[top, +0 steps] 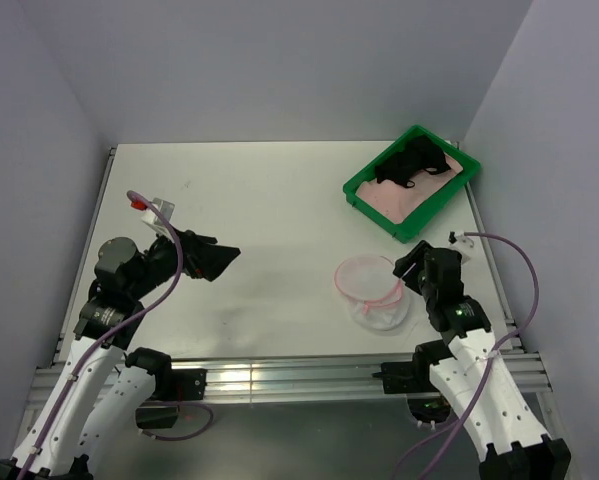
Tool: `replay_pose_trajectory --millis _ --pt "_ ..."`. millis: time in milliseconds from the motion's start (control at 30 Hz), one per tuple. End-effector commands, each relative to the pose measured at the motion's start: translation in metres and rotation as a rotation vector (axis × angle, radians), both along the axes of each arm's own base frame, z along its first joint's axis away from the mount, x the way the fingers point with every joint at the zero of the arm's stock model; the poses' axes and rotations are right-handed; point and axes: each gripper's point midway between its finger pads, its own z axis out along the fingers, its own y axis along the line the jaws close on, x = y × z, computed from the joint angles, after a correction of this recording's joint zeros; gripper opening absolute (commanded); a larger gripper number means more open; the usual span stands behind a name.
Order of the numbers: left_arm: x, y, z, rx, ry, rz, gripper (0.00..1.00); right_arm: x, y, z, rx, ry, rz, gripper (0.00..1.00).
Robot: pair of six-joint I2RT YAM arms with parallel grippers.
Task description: Place the bra in the laundry bag and zip it closed
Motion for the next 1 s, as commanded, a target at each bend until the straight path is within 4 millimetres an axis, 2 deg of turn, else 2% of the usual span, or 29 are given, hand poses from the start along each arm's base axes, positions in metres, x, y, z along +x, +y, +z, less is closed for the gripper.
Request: replay_pose_trajectory --millis 0,100,200,300,333,400,433,467,533,567,600,633,667,733,767,800,833,867,900,933,967 --pt "-0.001 0.001 0.021 -0.003 -0.068 -0.007 0.99 0.005 -0.01 -0.012 -0.026 0.037 -0.072 0.66" --pt "0.001 0.001 0.019 -0.002 -0.057 -0.002 0.99 0.007 0.001 -0.033 0.006 0.097 -0.031 0.66" --pt "0.002 0.001 0.015 0.005 -0.039 -0.004 0.99 0.009 0.018 -0.056 0.061 0.127 0.035 0.61" --pt "0.003 -0.001 0.011 -0.003 -0.014 -0.007 0.99 0.014 0.041 -0.061 0.145 0.114 0.12 0.44" --pt "0.004 -0.002 0.009 -0.012 0.002 -0.008 0.99 0.023 0.05 -0.054 0.173 0.068 0.149 0.31" --pt "0.008 -0.003 0.006 -0.025 0.02 -0.004 0.99 0.026 0.074 -0.046 0.244 0.028 0.217 0.24" --pt "0.008 -0.004 0.003 -0.039 0.042 -0.002 0.99 0.033 0.092 -0.032 0.269 -0.04 0.278 0.18" --pt "0.011 -0.006 0.002 -0.049 0.045 -0.004 0.99 0.036 0.103 -0.032 0.281 -0.039 0.311 0.15" --pt "0.014 -0.008 -0.008 -0.077 0.093 0.006 0.99 0.047 0.13 -0.009 0.304 -0.108 0.416 0.09" --pt "0.015 -0.009 -0.014 -0.089 0.113 0.008 0.99 0.052 0.135 -0.017 0.28 -0.086 0.441 0.06" --pt "0.019 -0.011 -0.019 -0.098 0.127 0.01 0.99 0.062 0.141 -0.006 0.277 -0.109 0.456 0.04" --pt "0.02 -0.014 -0.032 -0.107 0.168 0.014 0.99 0.066 0.145 -0.006 0.28 -0.107 0.466 0.0" --pt "0.02 -0.018 -0.039 -0.108 0.189 0.012 0.99 0.071 0.148 -0.011 0.282 -0.086 0.466 0.0" --pt "0.029 -0.02 -0.059 -0.104 0.239 0.054 0.99 0.079 0.155 -0.001 0.3 -0.134 0.47 0.0" --pt "0.03 -0.027 -0.069 -0.096 0.265 0.043 0.99 0.078 0.163 0.001 0.311 -0.146 0.494 0.0" --pt "0.031 -0.03 -0.076 -0.089 0.282 0.046 0.99 0.079 0.169 0.006 0.32 -0.165 0.521 0.0" --pt "0.036 -0.032 -0.081 -0.082 0.284 0.072 0.99 0.082 0.177 0.022 0.335 -0.236 0.567 0.0" --pt "0.034 -0.043 -0.093 -0.055 0.315 0.057 0.99 0.074 0.194 0.027 0.351 -0.253 0.693 0.0" --pt "0.037 -0.046 -0.097 -0.043 0.321 0.069 0.99 0.075 0.205 0.042 0.371 -0.296 0.761 0.0" --pt "0.04 -0.049 -0.1 -0.023 0.314 0.096 0.99 0.075 0.214 0.038 0.374 -0.278 0.822 0.0" --pt "0.044 -0.05 -0.107 -0.008 0.329 0.118 0.99 0.064 0.229 0.044 0.407 -0.259 0.944 0.0"
